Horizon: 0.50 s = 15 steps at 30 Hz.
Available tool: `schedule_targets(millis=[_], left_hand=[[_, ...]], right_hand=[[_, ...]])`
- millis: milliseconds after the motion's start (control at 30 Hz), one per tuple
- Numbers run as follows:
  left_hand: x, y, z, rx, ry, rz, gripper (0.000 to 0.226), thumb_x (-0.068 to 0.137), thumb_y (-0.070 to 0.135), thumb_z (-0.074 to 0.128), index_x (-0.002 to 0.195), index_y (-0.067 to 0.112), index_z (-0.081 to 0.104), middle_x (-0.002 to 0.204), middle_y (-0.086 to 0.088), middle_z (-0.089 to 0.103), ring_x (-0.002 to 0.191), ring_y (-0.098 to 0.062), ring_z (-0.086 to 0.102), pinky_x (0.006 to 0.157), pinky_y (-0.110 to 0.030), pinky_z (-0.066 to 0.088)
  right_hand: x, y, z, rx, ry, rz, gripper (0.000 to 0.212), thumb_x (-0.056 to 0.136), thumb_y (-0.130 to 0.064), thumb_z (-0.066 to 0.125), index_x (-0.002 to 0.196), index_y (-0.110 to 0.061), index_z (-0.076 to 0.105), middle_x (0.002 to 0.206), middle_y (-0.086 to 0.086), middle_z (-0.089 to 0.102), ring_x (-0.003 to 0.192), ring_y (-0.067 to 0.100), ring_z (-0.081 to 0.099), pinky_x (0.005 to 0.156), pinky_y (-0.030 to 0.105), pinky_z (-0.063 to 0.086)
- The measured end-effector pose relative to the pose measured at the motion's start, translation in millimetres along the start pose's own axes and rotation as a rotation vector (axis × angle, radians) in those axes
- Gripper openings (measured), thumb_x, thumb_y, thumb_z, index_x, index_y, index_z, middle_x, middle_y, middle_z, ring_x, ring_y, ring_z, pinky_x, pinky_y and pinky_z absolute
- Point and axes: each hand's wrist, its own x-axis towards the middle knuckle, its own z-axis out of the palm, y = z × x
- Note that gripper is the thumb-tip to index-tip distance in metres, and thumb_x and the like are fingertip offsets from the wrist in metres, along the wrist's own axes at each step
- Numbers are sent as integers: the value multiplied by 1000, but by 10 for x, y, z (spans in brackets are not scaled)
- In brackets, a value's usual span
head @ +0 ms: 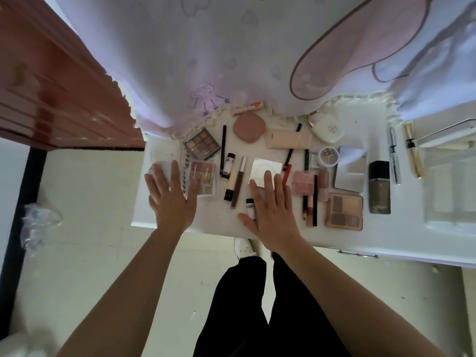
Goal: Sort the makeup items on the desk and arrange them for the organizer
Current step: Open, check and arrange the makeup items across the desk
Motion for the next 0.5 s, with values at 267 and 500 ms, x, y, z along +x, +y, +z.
schedule_targets(millis=[267,500], left_hand=[[-10,136,-58,-27,-23,-27,69,88,73,40,150,43,31,165,-10,-11,150,-36,-16,116,-66,11],[7,303,-30,-31,18,-101,87,73,83,55,146,39,41,165,-13,-7,150,-38,-13,117,-63,9]], right_hand=[[182,-74,-54,16,-43,21,91,91,-78,13,160,-20,1,165,17,-16,151,37,-19,123,52,-3],[194,114,-208,32,41,-82,60,101,-57,26,151,-25,38,163,12,23,151,36,18,117,56,25]])
